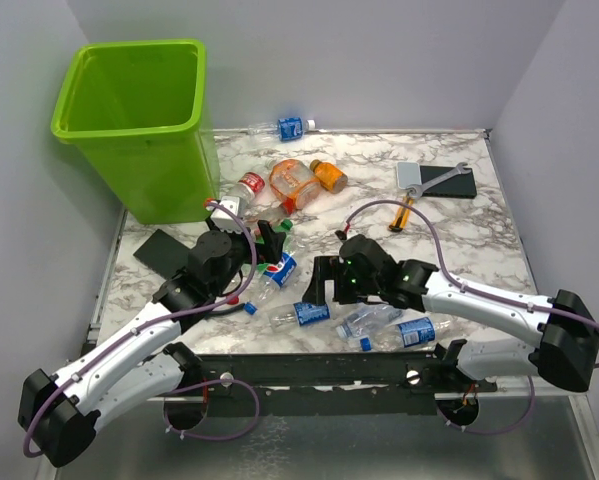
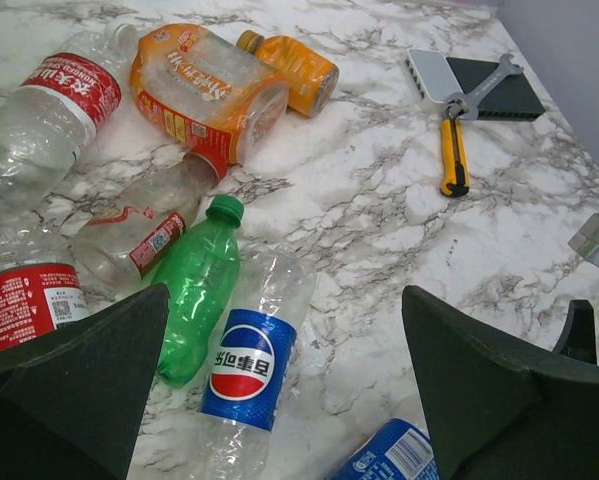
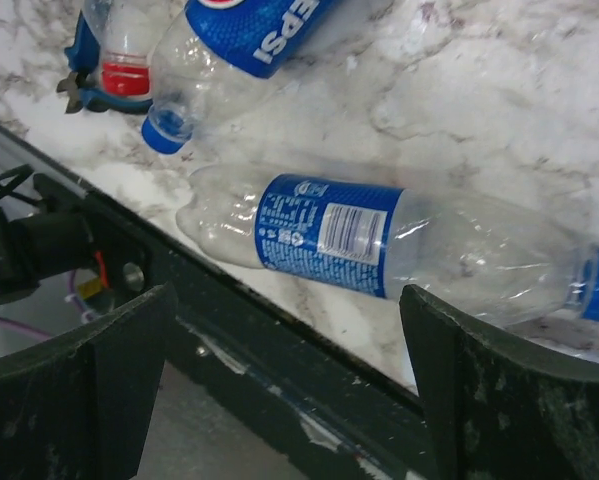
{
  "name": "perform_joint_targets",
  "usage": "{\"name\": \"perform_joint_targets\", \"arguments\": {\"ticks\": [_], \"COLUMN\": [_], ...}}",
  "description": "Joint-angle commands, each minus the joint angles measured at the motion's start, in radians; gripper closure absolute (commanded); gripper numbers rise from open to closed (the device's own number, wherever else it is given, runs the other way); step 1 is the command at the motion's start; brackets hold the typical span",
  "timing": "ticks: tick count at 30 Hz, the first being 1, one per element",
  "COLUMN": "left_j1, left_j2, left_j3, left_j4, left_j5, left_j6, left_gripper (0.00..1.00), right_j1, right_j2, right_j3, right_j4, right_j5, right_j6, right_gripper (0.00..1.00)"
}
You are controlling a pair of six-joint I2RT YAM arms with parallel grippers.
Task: Put the plastic bottles in the bin
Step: Pick up the plastic bottle at the center of the board.
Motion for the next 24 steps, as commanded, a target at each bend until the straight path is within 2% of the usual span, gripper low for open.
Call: {"name": "perform_joint_targets", "arguments": {"ticks": [1, 8, 13, 16, 24], "left_j1": [-0.001, -0.001, -0.001, -0.001, -0.002], "left_j2": [0.019, 0.013, 0.027, 0.029, 0.039], "left_j3": [0.009, 0.0, 0.002, 0.002, 0.001], "left_j4": [-0.017, -0.017, -0.027, -0.039, -0.043], "left_j5": [0.002, 0.004, 0.015, 0.014, 0.015], "left_j6": [0.003, -0.018, -0.026, -0.028, -0.032], "left_gripper": [0.01, 0.01, 0.01, 0.01, 0.01], "right_j1": [0.002, 0.002, 0.001, -0.014, -0.104], "right_j2": [-0.012, -0.013, 0.003, 0.041, 0.179], "right_j3": [-0.045, -0.145, -0.16, -0.159, -0.121], "right_j4": [0.01, 0.013, 0.002, 0.024, 0.105], "right_j5": [-0.136, -0.119, 0.033, 0.116, 0.202], "right_j6": [0.173, 0.33, 0.407, 0.431, 0.434], "right_gripper": [0.04, 0.03, 0.0, 0.0, 0.0]}}
